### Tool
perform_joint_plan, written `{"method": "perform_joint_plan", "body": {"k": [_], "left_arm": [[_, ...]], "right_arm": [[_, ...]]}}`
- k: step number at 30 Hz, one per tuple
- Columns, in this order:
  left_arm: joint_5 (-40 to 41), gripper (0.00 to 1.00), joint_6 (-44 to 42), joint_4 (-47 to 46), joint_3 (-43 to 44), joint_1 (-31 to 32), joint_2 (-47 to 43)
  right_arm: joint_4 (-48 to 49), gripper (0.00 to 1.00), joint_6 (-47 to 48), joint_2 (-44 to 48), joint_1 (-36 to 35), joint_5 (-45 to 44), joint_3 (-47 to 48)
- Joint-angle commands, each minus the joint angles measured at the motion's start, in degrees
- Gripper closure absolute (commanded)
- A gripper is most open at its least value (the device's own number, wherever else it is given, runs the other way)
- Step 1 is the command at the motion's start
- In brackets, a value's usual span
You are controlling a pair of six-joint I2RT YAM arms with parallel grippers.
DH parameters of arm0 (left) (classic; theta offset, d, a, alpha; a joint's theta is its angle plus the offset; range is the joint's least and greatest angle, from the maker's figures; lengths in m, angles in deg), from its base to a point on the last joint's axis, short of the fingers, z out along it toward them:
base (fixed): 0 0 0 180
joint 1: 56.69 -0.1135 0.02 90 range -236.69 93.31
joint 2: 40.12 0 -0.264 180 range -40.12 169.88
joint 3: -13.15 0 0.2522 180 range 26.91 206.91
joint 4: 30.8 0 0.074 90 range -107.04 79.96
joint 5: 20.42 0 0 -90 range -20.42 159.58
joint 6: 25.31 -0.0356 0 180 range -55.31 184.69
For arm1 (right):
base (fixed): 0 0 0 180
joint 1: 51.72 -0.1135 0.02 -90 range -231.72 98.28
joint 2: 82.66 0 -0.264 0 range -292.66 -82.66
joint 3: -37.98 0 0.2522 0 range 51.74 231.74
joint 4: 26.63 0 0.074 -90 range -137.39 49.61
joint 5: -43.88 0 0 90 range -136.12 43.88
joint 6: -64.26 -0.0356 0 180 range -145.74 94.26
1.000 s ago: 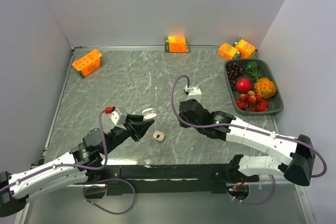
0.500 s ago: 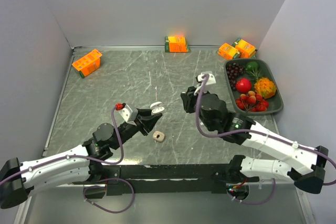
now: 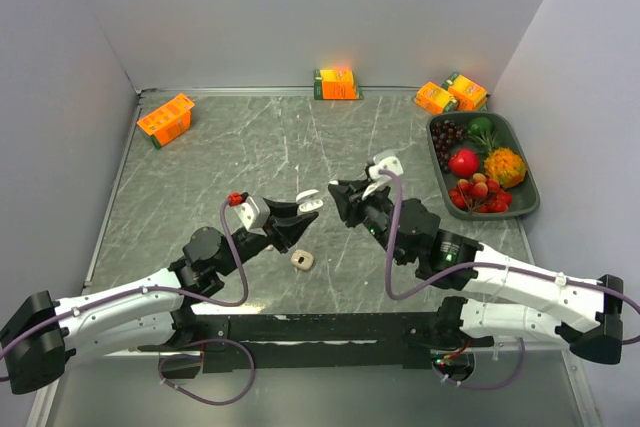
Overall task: Insert the wireless bluetooth earbuds into the charging case
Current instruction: Place the earbud in the charging case.
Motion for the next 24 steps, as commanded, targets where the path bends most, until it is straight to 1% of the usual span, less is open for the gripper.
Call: {"method": "perform_joint_plan", "body": {"k": [1, 10, 24], "left_arm": [[-4.2, 0.99, -1.7, -4.7, 0.9, -0.1, -0.5], [-3.6, 0.99, -1.3, -4.7, 0.5, -0.2, -0.5], [-2.3, 0.99, 0.2, -4.3, 1.0, -0.2, -0.1]], "right_arm": [[9.9, 1.0, 3.8, 2.2, -2.3, 2.1, -3.5], [15.9, 1.0, 5.7, 3.3, -4.7, 1.3, -5.8], [16.3, 1.0, 6.0, 2.5, -7.6, -0.5, -6.5]]}}
